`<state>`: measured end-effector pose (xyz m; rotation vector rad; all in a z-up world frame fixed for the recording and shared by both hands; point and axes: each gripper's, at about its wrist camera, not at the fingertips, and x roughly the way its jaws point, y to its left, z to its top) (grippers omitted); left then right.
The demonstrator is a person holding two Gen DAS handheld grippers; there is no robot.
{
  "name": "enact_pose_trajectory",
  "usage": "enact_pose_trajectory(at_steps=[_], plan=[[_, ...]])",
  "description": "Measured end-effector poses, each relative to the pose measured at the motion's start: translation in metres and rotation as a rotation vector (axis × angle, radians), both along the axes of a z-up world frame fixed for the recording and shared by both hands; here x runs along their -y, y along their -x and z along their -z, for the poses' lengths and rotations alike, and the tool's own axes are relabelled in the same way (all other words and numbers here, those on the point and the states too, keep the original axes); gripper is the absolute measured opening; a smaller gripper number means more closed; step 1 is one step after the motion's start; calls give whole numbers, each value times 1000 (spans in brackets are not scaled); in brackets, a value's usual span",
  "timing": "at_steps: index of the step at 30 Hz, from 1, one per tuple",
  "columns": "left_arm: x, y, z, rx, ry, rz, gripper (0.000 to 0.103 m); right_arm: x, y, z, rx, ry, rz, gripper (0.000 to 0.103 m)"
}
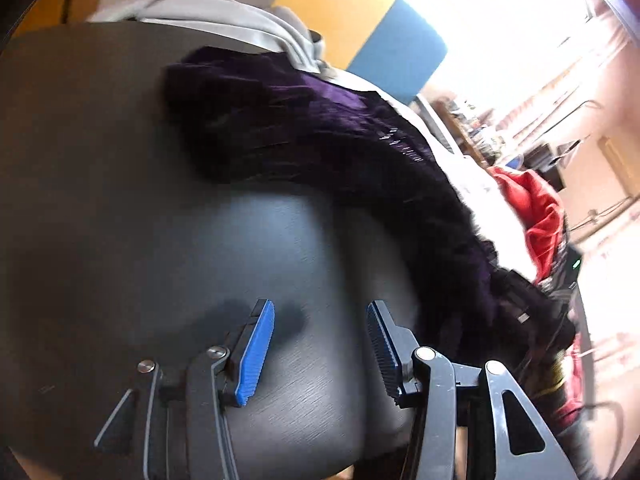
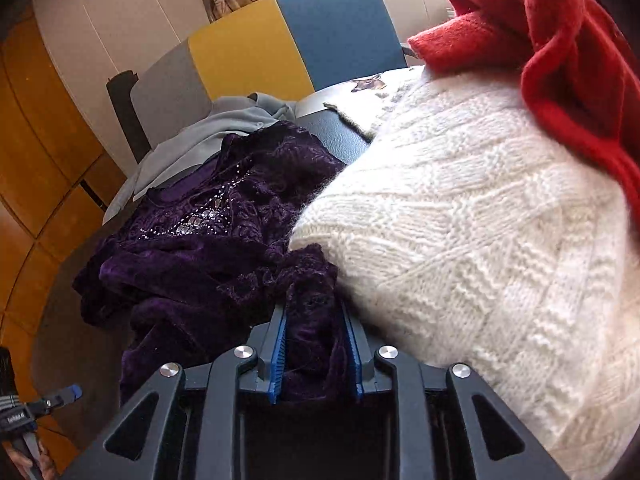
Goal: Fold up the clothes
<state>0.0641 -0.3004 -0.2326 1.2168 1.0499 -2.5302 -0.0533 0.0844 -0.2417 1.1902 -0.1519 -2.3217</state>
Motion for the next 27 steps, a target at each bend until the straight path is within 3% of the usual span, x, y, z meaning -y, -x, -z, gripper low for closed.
enact_pose_trajectory(at_steps=[4,8,11,16,23,25,26,27], plan=[[-4,40,0,-8,-44,-6,47,-17,7,6,-2,52,-1,27],[14,66,17,-10,-247,-109,33,-24,7,9,-25,76,-7,29],[24,80,30,-25,-411,-184,32,-23,7,12,-49,81,-13,31],[36,86,44,-56,-531,-349,35,-24,7,13,-67,92,-15,32],[40,109,43,-9,-523,-419,38,-26,10,14,-76,112,-24,33],[41,116,42,9,-515,-435,27,-27,10,14,-80,119,-26,33],[41,120,42,18,-511,-443,13,-27,10,15,-83,122,-26,33],[42,123,42,26,-508,-450,10,-28,10,15,-84,125,-27,33]])
